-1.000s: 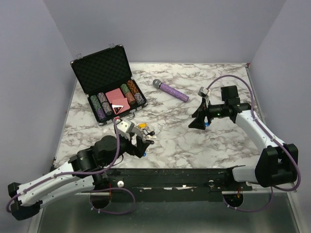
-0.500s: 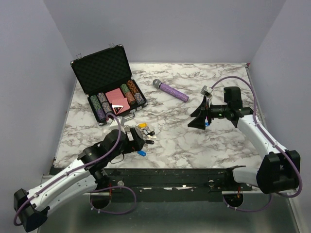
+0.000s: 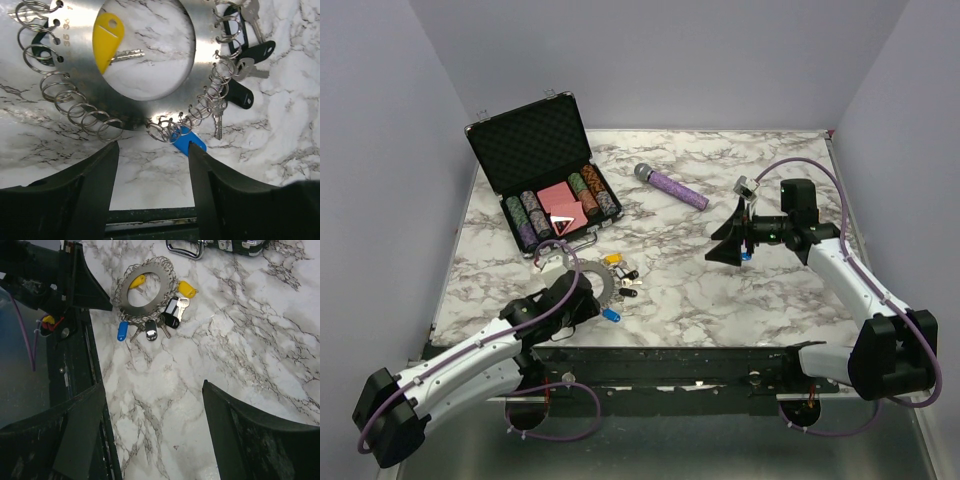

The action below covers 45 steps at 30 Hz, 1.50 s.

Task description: Put the keys on the keyring

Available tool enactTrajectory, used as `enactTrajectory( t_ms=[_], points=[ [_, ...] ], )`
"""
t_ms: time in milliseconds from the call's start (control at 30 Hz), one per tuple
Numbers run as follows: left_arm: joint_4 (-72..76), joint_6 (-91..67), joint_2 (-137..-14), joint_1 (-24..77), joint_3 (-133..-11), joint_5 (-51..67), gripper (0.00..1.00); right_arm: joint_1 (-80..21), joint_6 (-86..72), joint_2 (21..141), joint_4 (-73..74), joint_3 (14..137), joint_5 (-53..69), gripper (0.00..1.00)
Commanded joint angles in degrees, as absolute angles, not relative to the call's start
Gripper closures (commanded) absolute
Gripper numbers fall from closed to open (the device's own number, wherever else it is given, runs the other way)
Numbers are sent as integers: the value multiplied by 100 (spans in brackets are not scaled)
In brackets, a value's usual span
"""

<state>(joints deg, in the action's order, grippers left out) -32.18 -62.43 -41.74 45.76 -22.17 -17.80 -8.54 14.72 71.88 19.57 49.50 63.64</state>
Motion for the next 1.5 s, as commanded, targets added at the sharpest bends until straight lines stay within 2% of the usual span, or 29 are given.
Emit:
enactTrajectory(
  t_ms=[0,133,400,900,1133,1467],
  points=[
    [-3753,-6688,-4315,4518,-2400,-2364,37,-826,1380,7145,1784,4843,6319,14],
    [-3937,-6619,-4280,4518,-2417,-2505,41,-835,1380,7163,1775,4834,6319,14],
    [-4025,-6609,-4201,4518,-2277,-2531,41,-835,1380,7181,1767,4816,6328,14],
    [-3428,-6363,-4517,4509,-2030,-2452,45,-835,1380,7198,1758,4808,6372,14],
    [-3322,-6346,-4632,4500,-1978,-2435,50,-835,1397,7216,1758,4799,6372,14],
    [-3296,-6363,-4650,4491,-1969,-2391,51,-835,1389,7216,1767,4808,6407,14]
  ],
)
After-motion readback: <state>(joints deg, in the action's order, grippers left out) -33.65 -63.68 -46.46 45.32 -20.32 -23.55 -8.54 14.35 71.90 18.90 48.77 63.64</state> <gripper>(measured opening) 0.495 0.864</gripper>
